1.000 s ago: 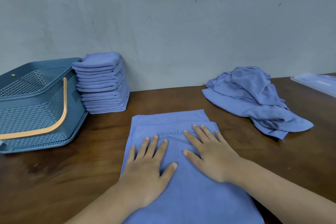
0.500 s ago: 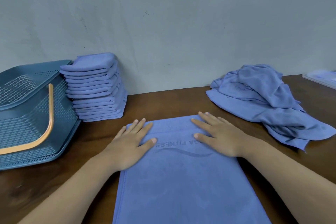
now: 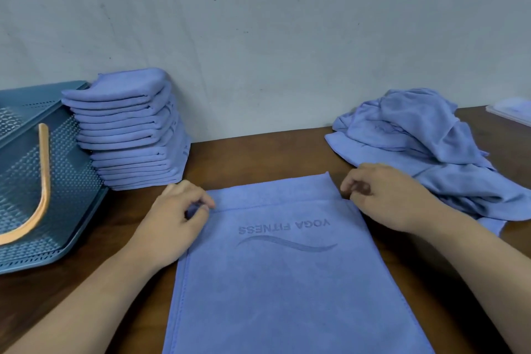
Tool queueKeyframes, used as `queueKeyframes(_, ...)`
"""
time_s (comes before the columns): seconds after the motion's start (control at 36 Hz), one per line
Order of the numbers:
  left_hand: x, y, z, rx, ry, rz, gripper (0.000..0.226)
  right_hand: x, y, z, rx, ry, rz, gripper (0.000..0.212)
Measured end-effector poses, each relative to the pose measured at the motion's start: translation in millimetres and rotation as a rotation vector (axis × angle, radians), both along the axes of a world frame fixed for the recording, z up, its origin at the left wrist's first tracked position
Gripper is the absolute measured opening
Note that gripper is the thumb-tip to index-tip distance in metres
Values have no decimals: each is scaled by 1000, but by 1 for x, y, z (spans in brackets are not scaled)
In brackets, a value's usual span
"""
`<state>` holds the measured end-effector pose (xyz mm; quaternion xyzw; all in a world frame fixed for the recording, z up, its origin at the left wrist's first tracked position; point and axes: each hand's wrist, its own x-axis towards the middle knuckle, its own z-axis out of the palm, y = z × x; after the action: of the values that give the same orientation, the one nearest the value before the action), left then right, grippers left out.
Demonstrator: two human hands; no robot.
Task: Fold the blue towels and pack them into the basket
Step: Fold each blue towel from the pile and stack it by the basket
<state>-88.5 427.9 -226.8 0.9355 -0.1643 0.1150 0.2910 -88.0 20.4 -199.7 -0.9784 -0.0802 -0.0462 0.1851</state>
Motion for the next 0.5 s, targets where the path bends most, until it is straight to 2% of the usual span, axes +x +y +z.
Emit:
queueKeyframes(0.06, 1, -1, 0, 43, 22, -21, 13, -2, 1, 0, 2, 44, -5, 16)
queueKeyframes(0.14, 3, -2, -1, 96, 67, -6, 16, -2, 4, -2, -2, 75, -18, 13)
queueKeyframes(0.22, 1, -7, 2, 117, 76, 16, 2, -2, 8, -2, -23, 79, -33, 6)
queueKeyframes(0.33, -5, -13, 5, 121, 52, 8, 3, -5, 14, -4, -27, 65, -51, 14)
queueKeyframes(0.42, -9, -14, 9, 23, -11, -6, 7, -6, 17, -4, 65, 33, -92, 22)
queueKeyframes(0.5, -16, -19, 14, -225, -26, -10, 3, -7, 18, 4, 295, 4, -141, 24)
